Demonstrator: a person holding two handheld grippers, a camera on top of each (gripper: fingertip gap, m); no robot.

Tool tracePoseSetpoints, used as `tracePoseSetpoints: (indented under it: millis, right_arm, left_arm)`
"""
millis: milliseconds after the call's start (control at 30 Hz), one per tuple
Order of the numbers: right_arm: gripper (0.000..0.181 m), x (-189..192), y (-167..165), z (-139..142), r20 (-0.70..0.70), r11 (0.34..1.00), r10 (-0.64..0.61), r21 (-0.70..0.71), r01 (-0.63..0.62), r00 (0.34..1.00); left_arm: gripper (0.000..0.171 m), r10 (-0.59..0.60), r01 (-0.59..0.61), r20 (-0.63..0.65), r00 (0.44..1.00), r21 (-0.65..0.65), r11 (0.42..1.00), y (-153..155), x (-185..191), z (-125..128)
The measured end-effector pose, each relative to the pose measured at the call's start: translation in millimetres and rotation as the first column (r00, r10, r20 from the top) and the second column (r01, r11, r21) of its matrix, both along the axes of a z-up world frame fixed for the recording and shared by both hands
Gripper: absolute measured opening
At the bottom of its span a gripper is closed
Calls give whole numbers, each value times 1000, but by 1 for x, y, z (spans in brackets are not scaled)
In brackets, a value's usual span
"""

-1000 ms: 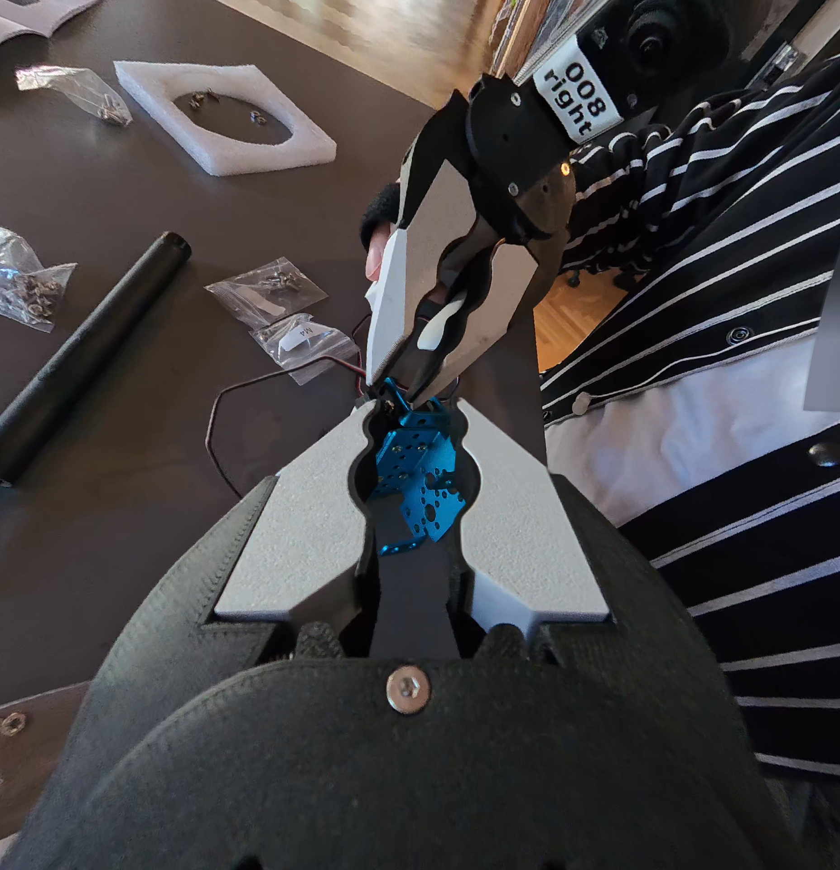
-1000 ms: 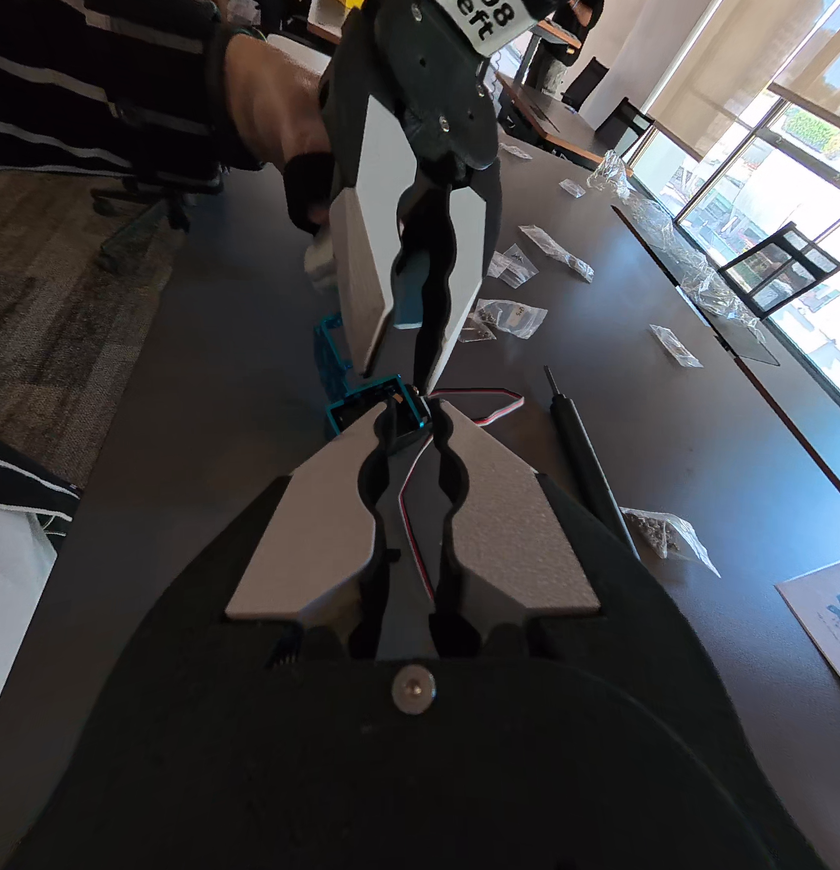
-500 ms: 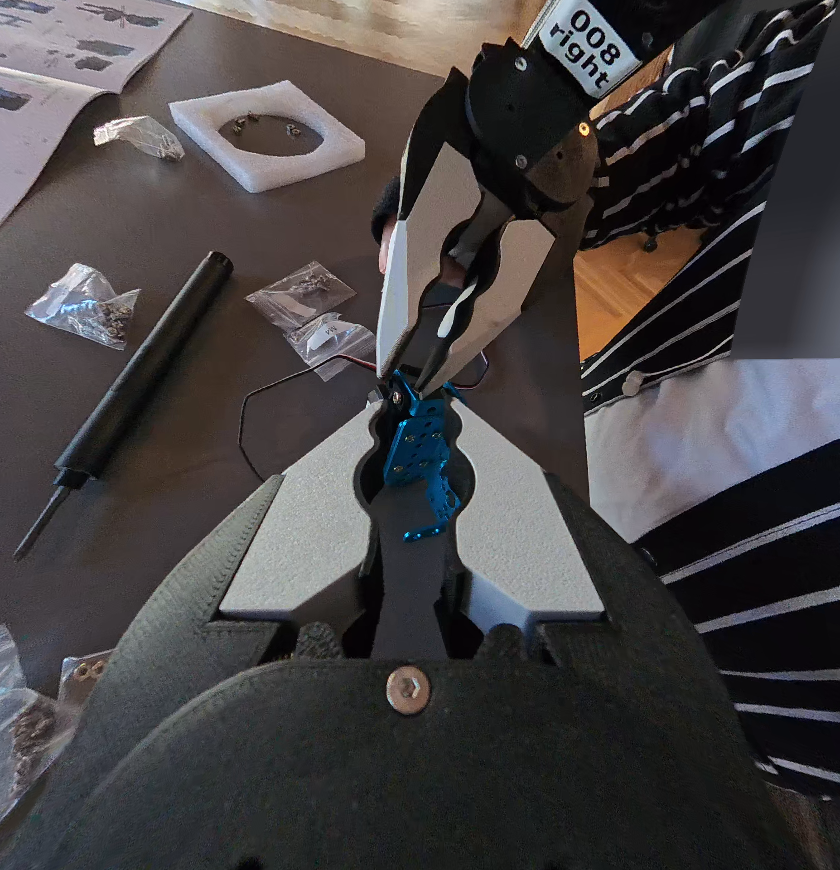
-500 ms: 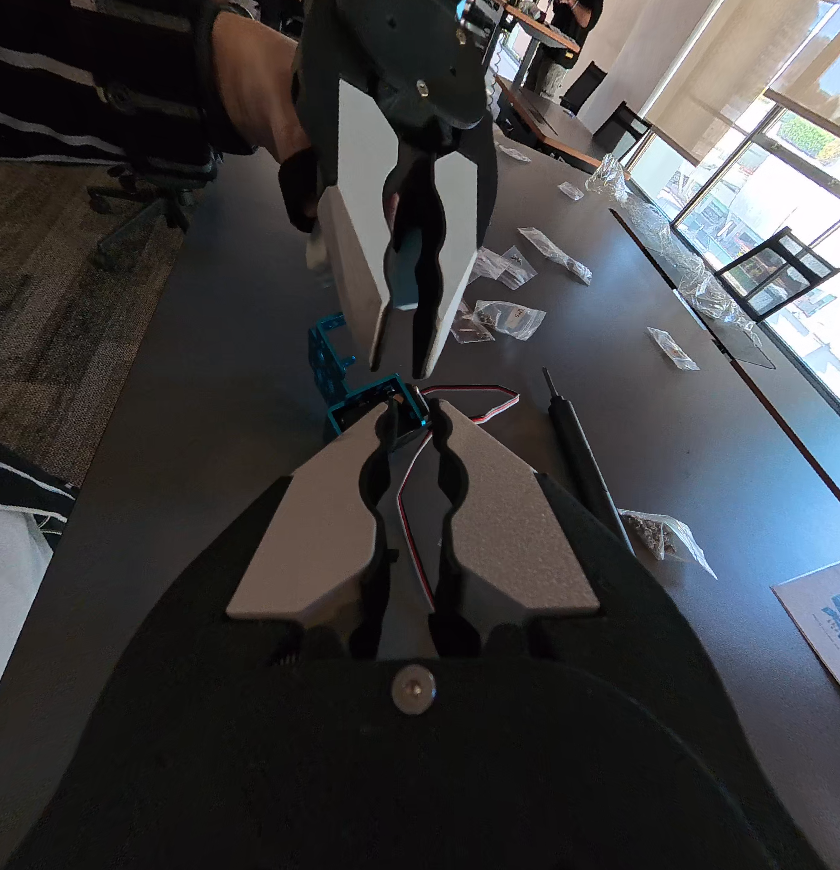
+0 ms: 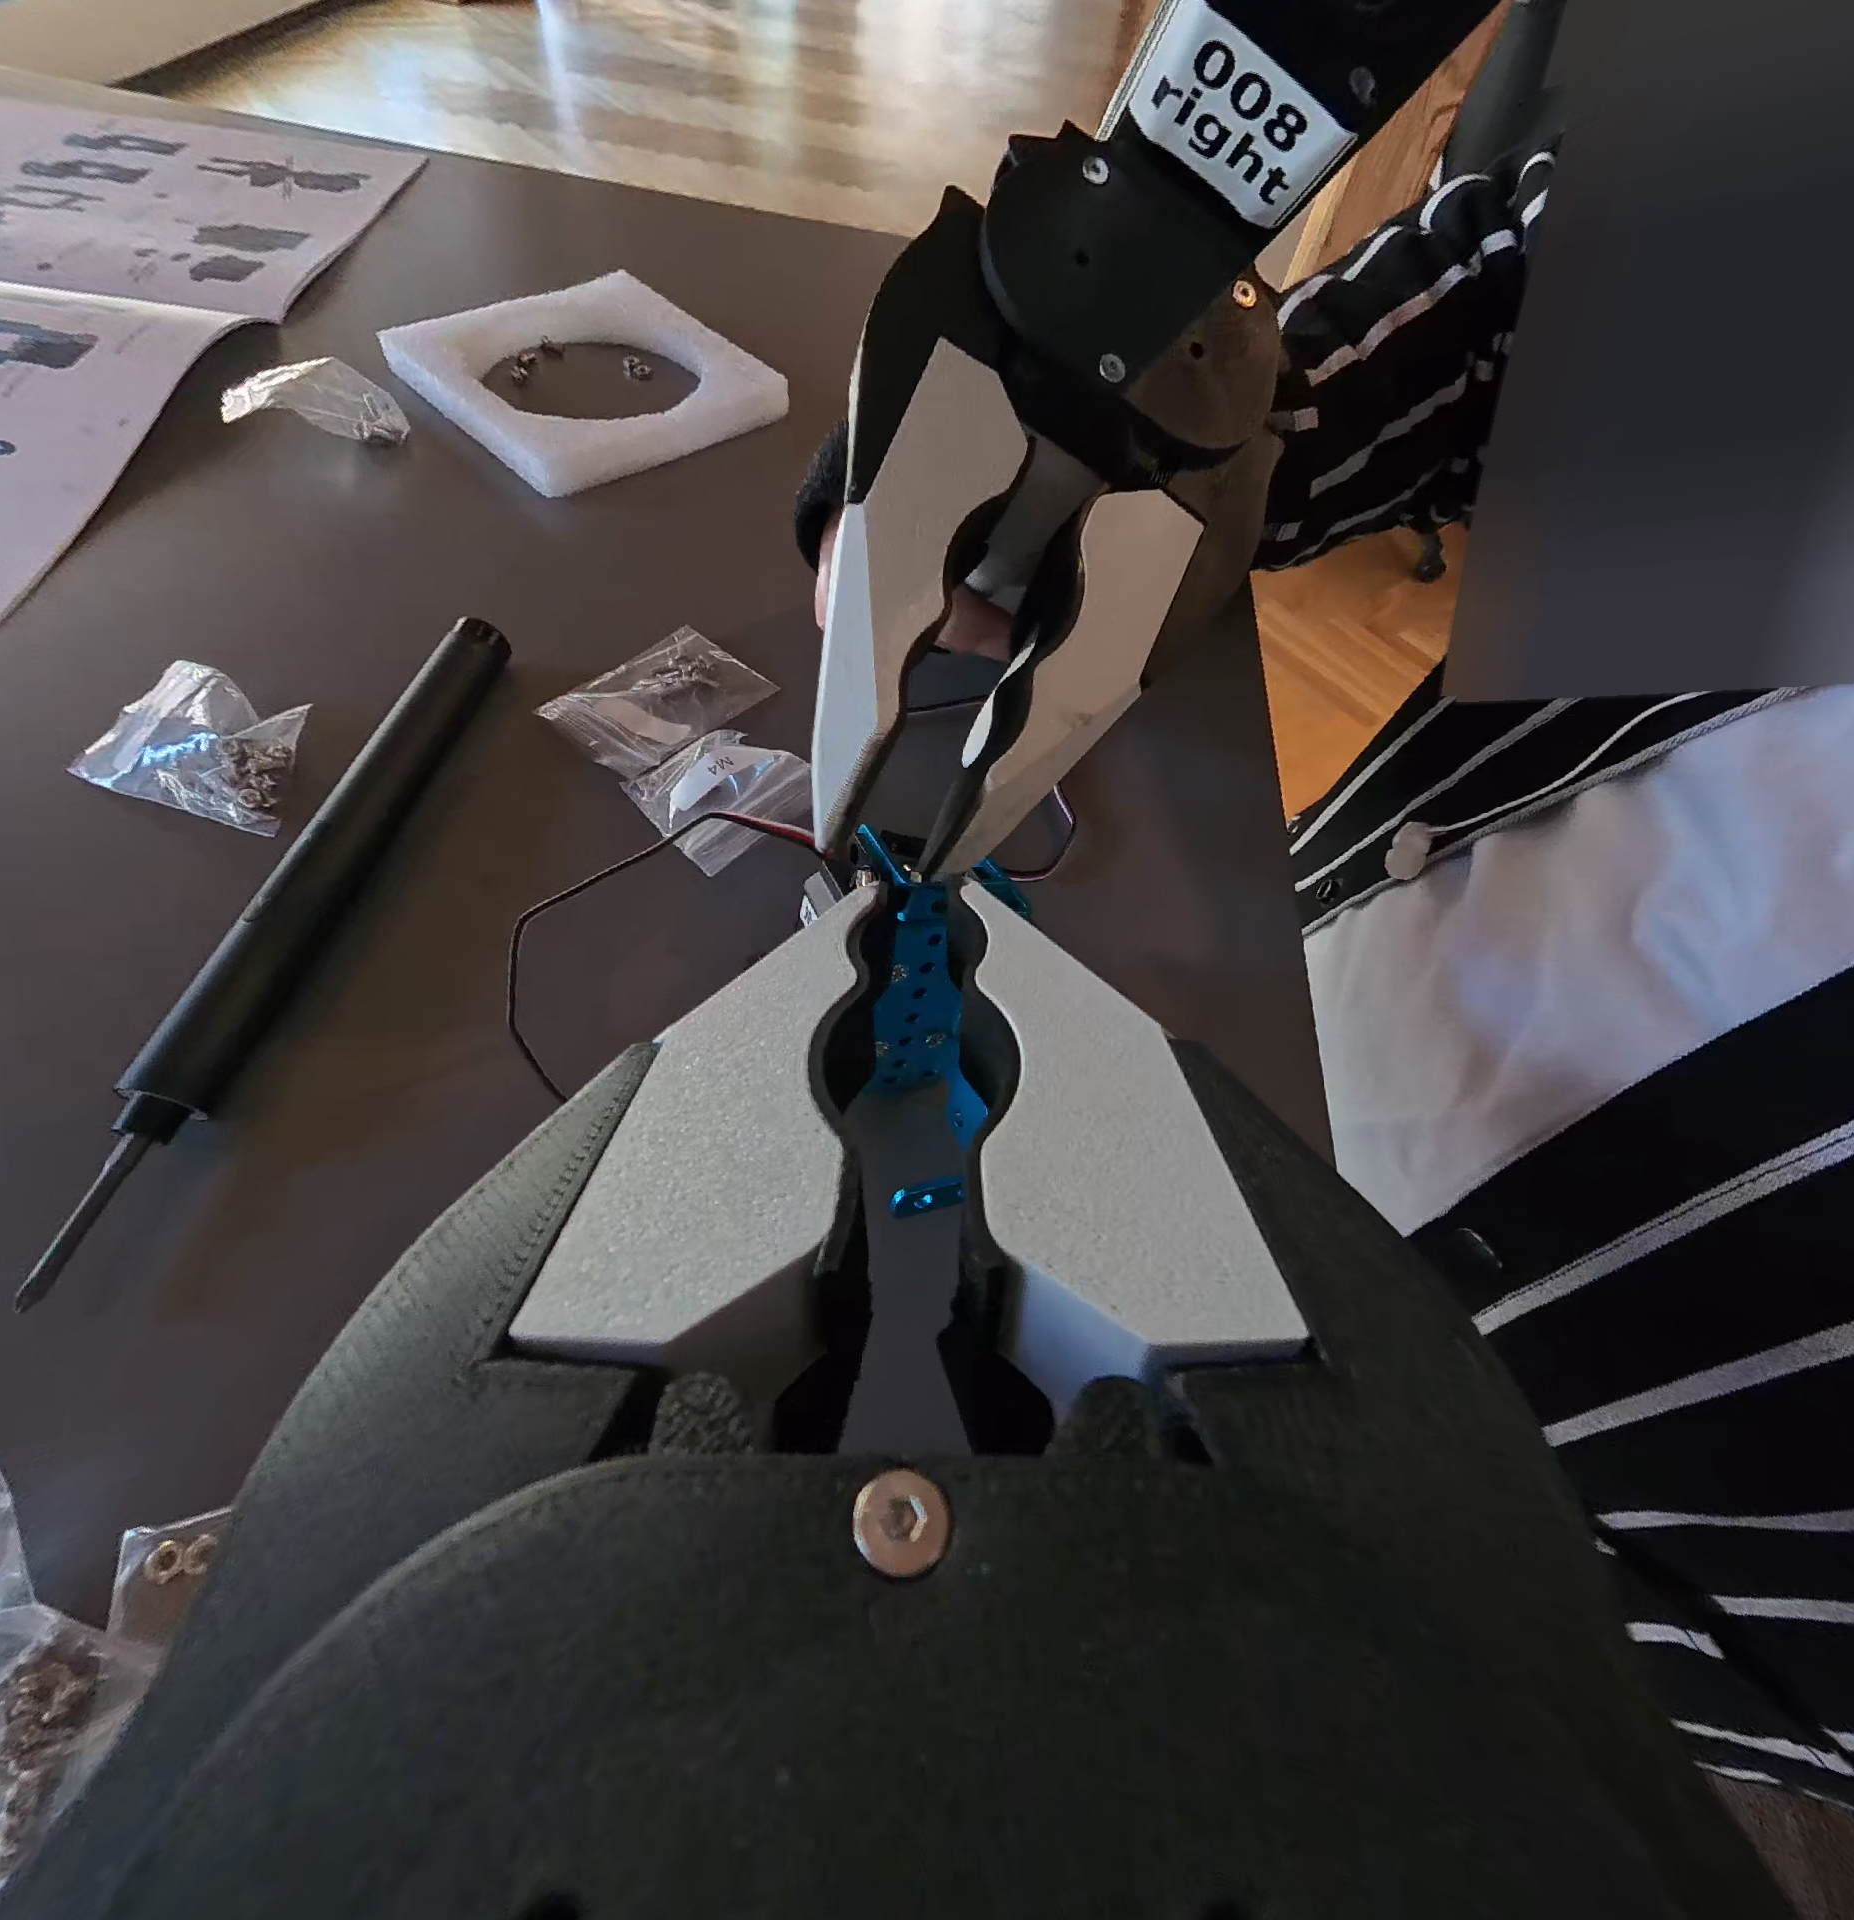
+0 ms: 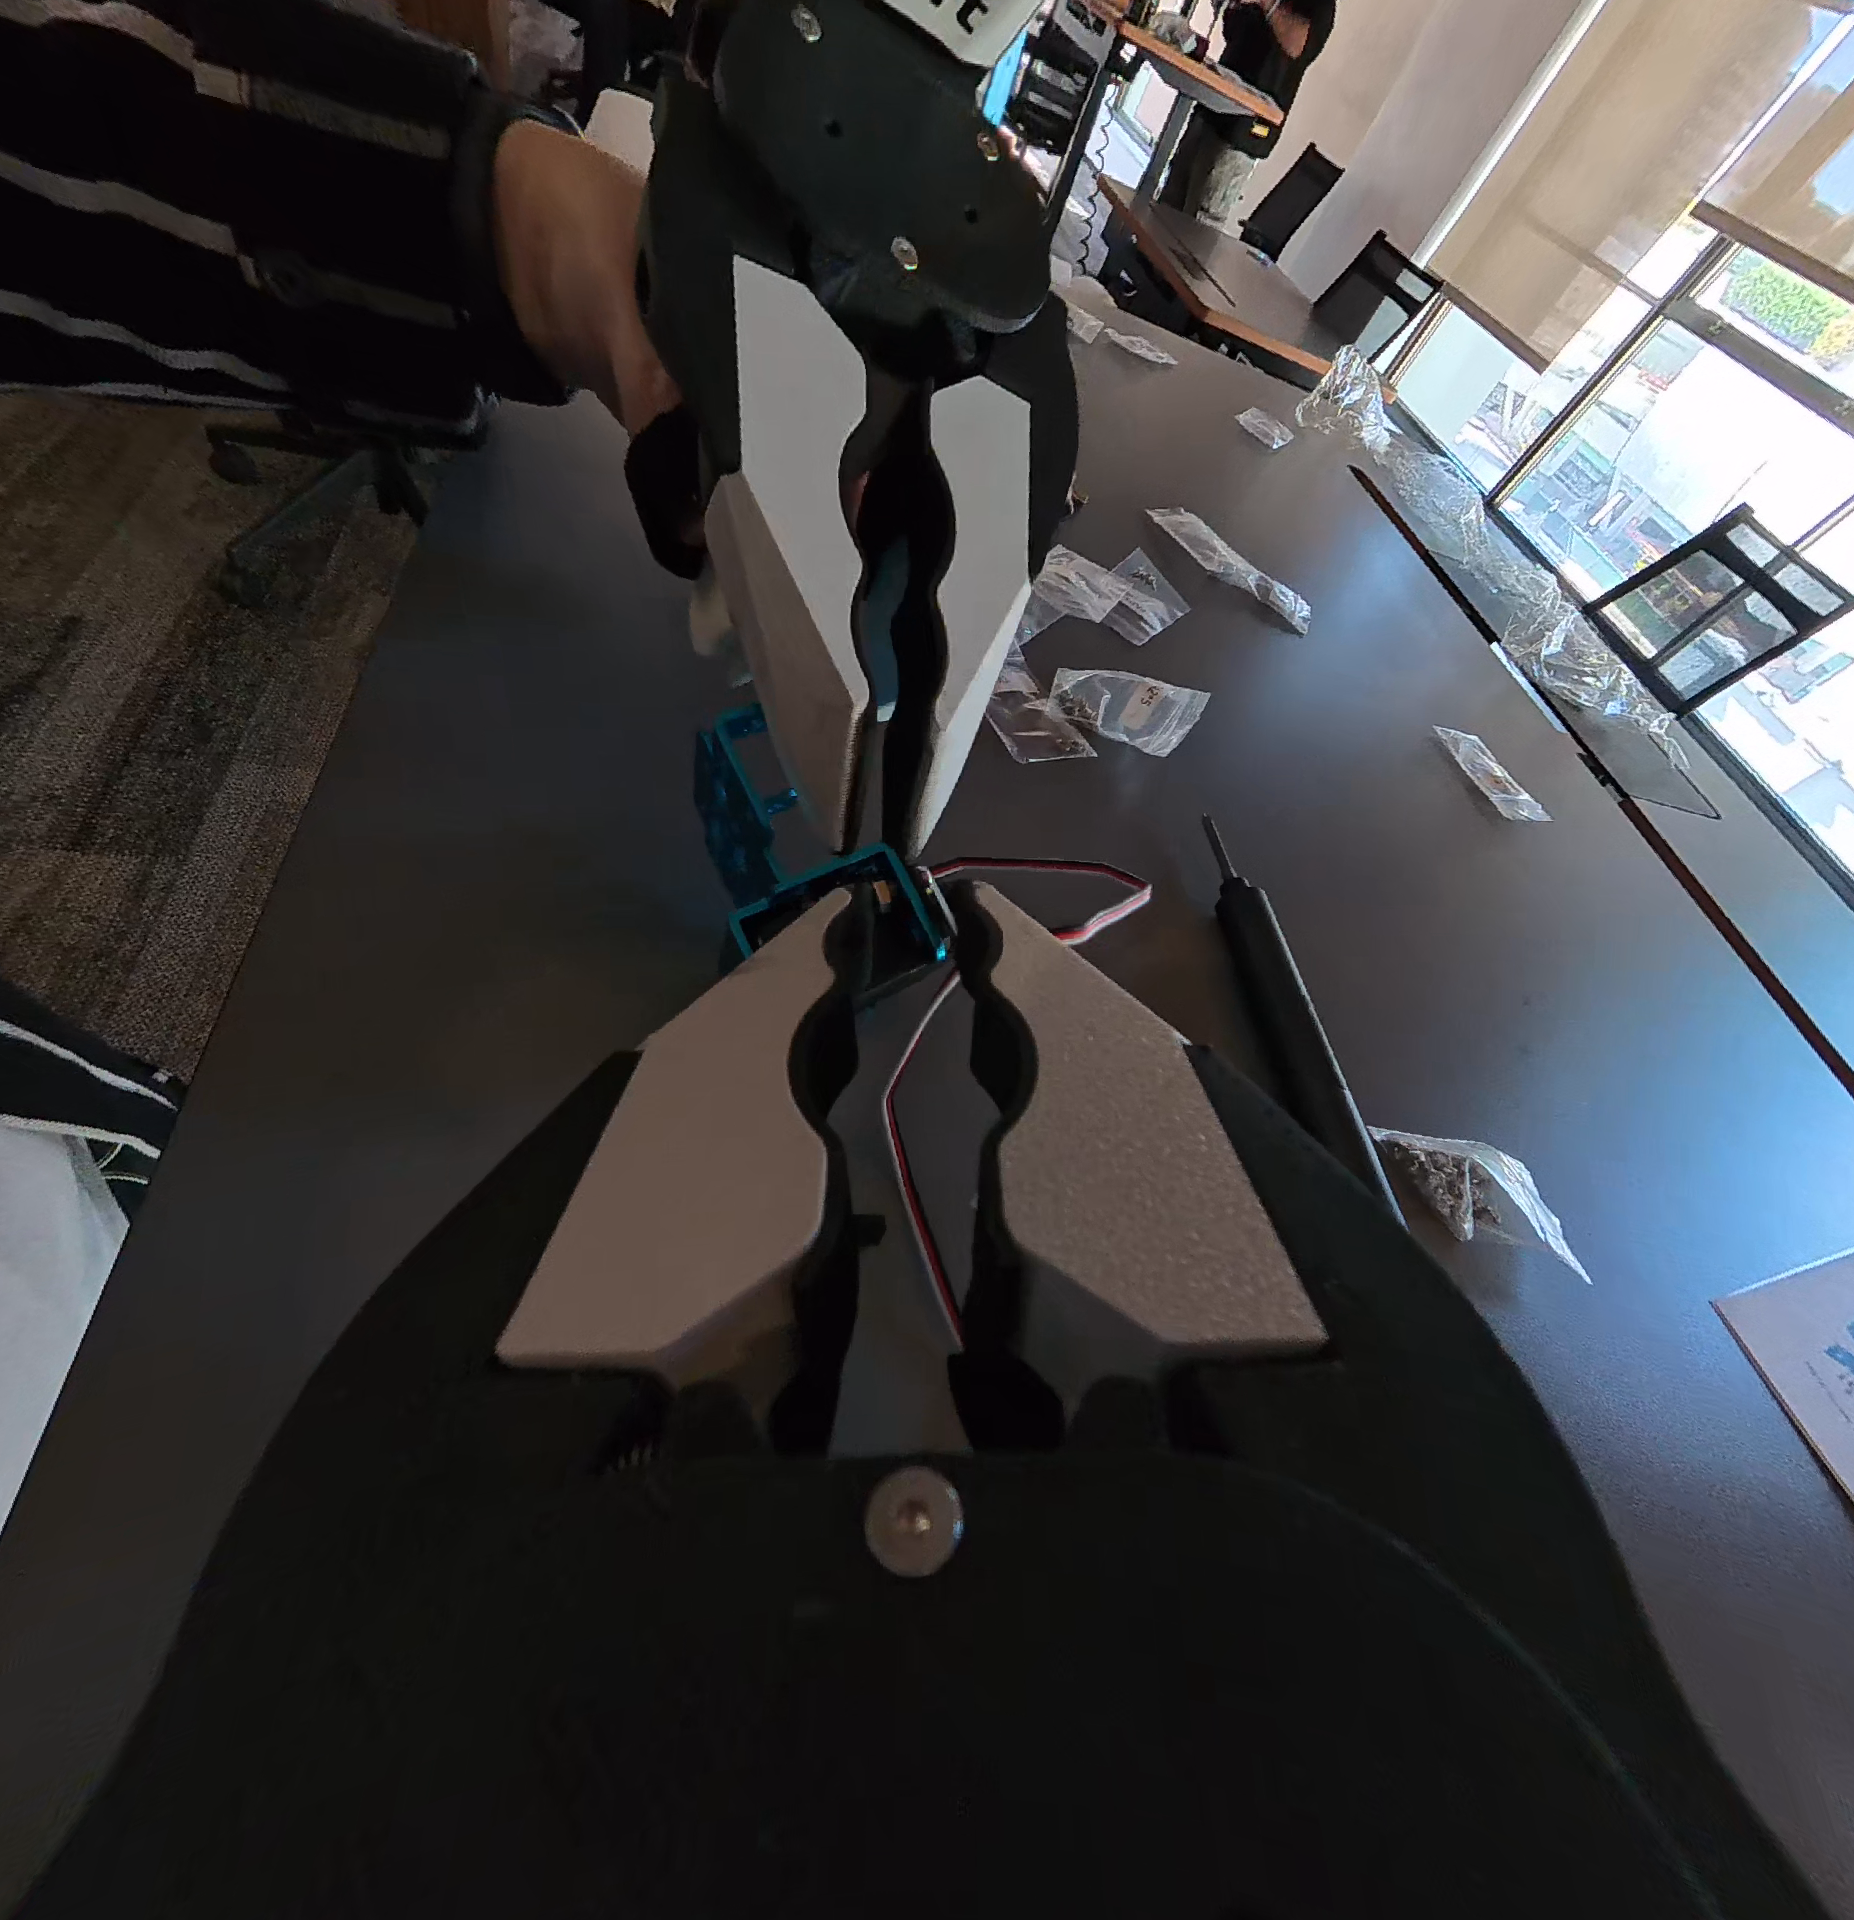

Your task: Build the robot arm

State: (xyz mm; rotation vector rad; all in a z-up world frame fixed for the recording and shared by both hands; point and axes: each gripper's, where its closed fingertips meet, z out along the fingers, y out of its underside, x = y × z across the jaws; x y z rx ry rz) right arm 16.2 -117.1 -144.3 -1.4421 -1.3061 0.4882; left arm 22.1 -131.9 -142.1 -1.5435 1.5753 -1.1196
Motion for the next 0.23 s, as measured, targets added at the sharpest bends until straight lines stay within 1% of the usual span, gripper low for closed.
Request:
tracePoseSetpoints:
  millis: [167, 233]
  right_arm:
    - [15, 0, 0, 0, -5, 1000, 1, -9, -2, 1000]
    - [15, 0, 0, 0, -5, 1000, 2, -7, -2, 1000]
  left_arm:
    - [8, 4, -4, 8, 1000, -12, 1000, 0, 0, 0]
    - [14, 20, -20, 2, 1000, -5, 1000, 3, -1, -1]
